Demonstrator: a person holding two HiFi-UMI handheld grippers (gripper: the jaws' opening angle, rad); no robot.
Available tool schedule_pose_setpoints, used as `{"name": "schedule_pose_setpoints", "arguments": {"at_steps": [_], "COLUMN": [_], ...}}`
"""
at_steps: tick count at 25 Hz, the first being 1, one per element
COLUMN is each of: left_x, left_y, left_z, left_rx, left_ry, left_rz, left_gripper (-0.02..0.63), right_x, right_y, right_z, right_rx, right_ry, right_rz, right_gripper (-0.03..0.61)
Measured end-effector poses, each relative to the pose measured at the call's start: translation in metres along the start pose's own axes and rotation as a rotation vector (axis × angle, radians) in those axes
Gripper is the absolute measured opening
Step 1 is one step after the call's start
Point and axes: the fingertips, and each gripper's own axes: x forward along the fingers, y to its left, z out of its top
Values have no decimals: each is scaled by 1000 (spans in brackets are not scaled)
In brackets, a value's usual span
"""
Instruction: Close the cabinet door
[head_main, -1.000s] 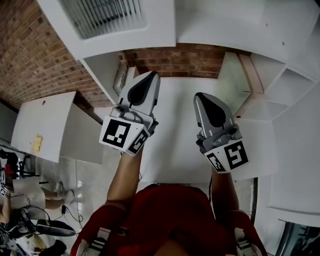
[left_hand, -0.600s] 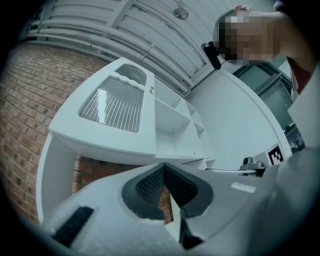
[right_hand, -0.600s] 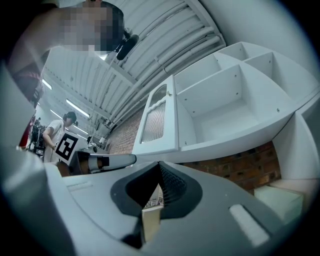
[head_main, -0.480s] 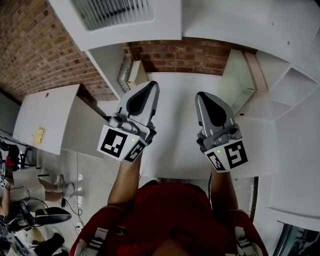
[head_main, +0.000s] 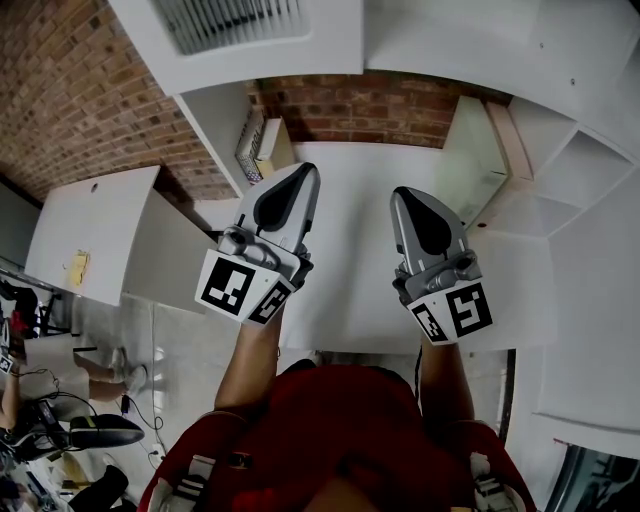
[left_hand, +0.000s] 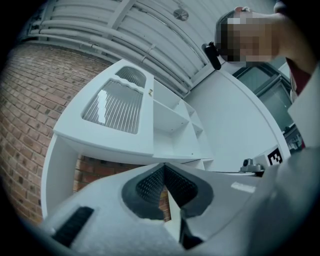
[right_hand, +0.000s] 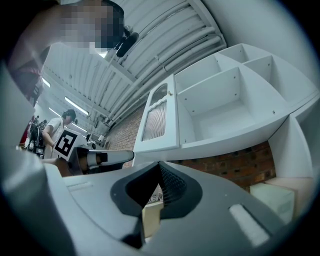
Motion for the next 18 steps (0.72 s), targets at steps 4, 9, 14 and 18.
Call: {"name": "schedule_pose_setpoints", "arguments": {"at_steps": [4, 9, 14, 18], "left_x": [-3, -5, -5, -4], "left_y": [-1, -3, -2, -1], "left_z": [2, 3, 5, 4], "left_rx": [-4, -11, -15, -23], "left_ry": [-6, -12, -19, -22], "left_rz": [-2, -9, -16, -11], "left_gripper": [0, 0, 0, 0], "right_x": [-3, -5, -6, -7], "right_y": [3, 5, 6, 4], "right_z": [0, 2, 4, 3], "right_rx": [-3, -10, -15, -17], "right_ry": [5, 6, 8, 13], "right_rz": [-2, -8, -16, -18], "right_gripper": [12, 12, 12, 12]}}
